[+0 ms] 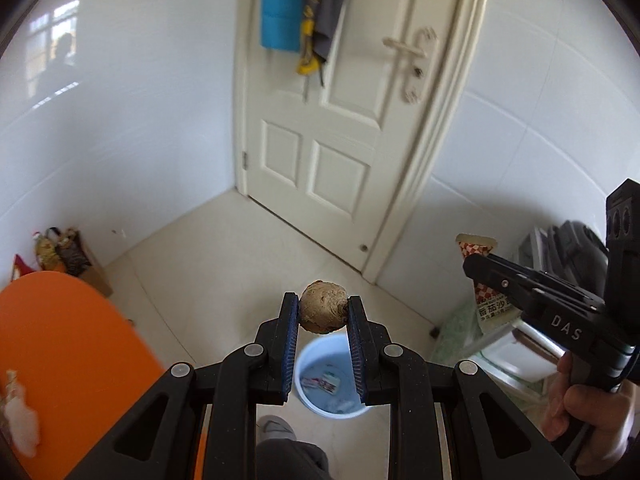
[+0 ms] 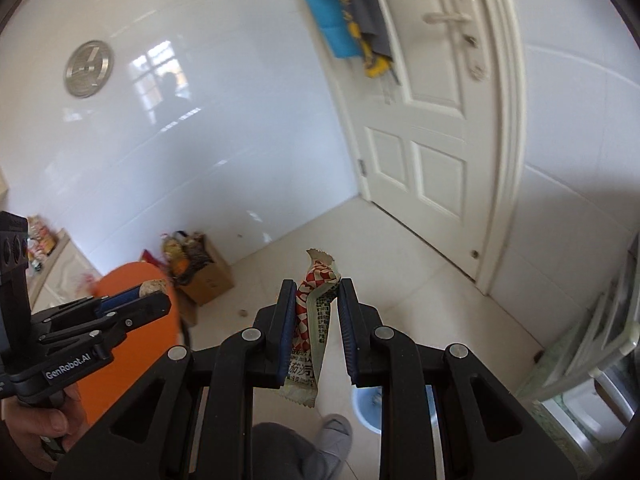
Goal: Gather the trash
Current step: 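Carry the wrapper strip and brown ball in both tools toward the blue bucket, then open both tools to drop the ball and wrapper into the bucket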
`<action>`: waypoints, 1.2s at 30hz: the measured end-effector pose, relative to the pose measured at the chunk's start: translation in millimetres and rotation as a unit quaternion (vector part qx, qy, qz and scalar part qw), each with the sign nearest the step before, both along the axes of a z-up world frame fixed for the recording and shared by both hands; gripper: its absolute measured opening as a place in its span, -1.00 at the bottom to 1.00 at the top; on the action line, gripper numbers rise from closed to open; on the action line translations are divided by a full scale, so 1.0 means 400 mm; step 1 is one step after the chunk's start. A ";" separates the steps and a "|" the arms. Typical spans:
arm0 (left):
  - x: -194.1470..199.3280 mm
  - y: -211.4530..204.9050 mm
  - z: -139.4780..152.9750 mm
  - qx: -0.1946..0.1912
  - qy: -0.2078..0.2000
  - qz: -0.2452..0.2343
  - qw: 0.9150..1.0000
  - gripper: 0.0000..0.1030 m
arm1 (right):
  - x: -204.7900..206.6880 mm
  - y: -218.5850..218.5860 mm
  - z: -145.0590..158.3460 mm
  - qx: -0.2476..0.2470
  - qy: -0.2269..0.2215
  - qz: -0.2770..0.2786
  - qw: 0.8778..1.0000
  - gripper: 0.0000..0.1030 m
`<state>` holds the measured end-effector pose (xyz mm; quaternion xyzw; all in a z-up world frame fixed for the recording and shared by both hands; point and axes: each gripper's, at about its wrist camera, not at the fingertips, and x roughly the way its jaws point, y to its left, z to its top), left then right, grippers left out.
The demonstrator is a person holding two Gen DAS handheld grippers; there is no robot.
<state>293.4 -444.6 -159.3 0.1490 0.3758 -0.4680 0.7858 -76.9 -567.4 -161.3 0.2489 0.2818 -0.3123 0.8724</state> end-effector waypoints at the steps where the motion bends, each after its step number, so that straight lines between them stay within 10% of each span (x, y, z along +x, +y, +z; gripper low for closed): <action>1: 0.002 -0.034 -0.025 0.013 0.009 -0.012 1.000 -0.62 | -0.004 -0.022 -0.027 0.008 0.007 -0.005 1.000 -0.60; 19: 0.199 -0.404 -0.430 0.187 0.164 -0.060 0.967 -0.58 | 0.003 -0.252 -0.451 0.174 0.071 -0.050 0.981 -0.54; 21: 0.243 -0.440 -0.454 0.196 0.176 -0.063 0.963 -0.49 | -0.001 -0.263 -0.473 0.185 0.072 -0.056 0.978 -0.54; 25: 0.285 -0.512 -0.476 0.210 0.157 -0.059 0.963 0.34 | -0.014 -0.271 -0.486 0.193 0.077 -0.065 0.976 -0.53; 30: 0.286 -0.504 -0.440 0.210 0.121 -0.035 0.969 0.72 | -0.039 -0.270 -0.461 0.173 0.077 -0.099 0.977 0.89; 36: 0.246 -0.430 -0.359 0.192 0.073 -0.009 0.979 0.80 | -0.055 -0.239 -0.407 0.165 0.061 -0.115 0.978 1.00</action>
